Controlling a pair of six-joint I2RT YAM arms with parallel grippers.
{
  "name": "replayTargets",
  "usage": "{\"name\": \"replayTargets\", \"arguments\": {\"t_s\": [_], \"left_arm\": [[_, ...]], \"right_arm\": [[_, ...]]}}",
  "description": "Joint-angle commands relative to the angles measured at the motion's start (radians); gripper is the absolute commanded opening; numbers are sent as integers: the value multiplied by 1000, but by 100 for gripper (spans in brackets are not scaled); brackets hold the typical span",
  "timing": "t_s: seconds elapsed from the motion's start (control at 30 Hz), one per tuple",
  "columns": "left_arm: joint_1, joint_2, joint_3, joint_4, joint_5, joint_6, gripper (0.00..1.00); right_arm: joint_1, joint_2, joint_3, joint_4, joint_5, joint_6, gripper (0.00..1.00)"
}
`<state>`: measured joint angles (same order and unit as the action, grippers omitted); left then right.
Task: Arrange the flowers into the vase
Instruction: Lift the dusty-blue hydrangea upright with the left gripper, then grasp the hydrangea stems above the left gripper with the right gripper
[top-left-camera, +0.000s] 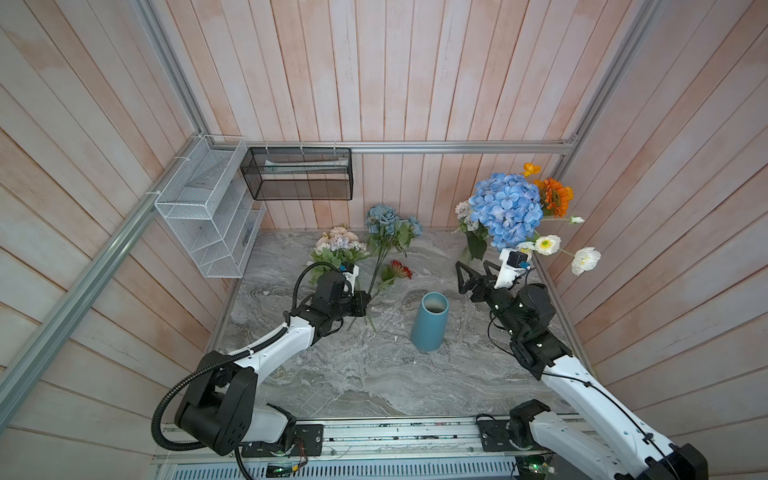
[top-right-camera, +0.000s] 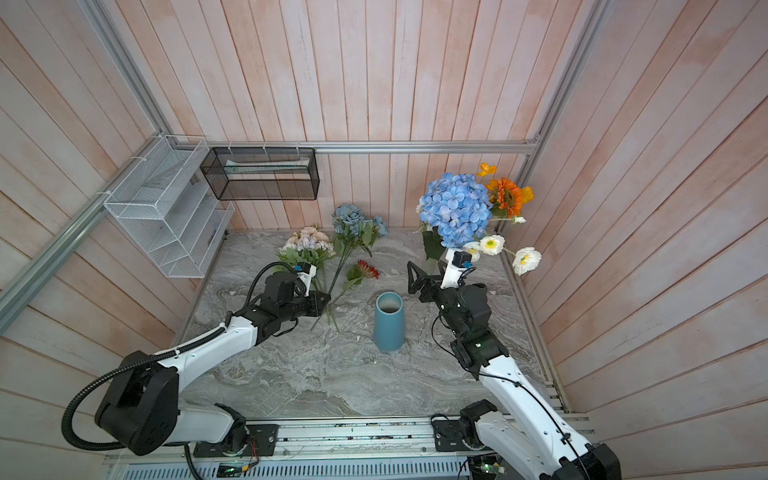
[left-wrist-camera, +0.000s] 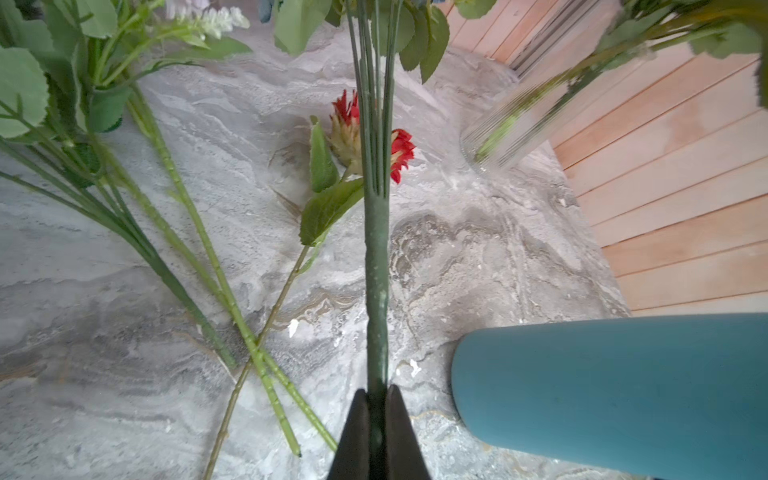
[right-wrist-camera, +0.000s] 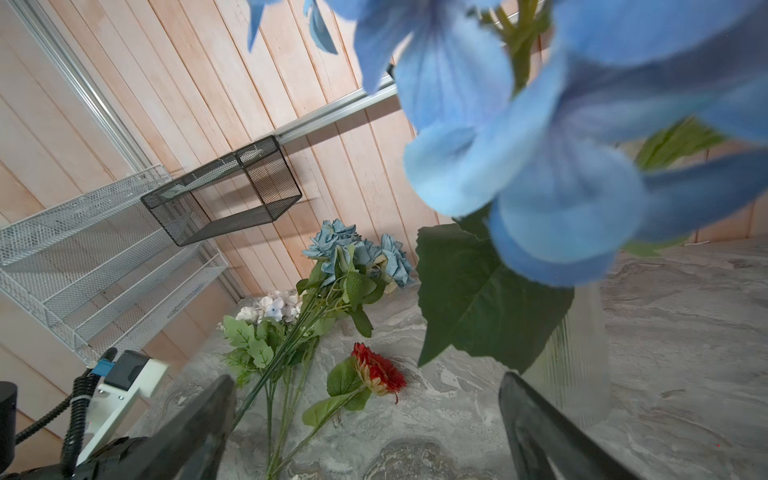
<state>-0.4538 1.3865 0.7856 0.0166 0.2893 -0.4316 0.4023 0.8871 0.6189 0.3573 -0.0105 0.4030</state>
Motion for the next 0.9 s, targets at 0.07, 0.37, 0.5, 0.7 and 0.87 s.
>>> {"name": "replayTargets", "arguments": {"t_s": [0.07,0.37,0.5,0.7,0.87], "left_arm": [[-2,-48,-36,197,87,-48,0],[-31,-145,-56,325,86,-53,0],[-61,-184,-55,361,81,-26,0],[-114,-237,-57,387,50,38,0],[-149,-260,-69,401,39,72,0]], "right_arm": [[-5,14,27,71,-152,55,96],[69,196,159,139,-294,150,86],[142,299,239,140,-301,137,85],[189,419,324,166,-365,180,81],[200,472,337,252,-433,242,78]]}}
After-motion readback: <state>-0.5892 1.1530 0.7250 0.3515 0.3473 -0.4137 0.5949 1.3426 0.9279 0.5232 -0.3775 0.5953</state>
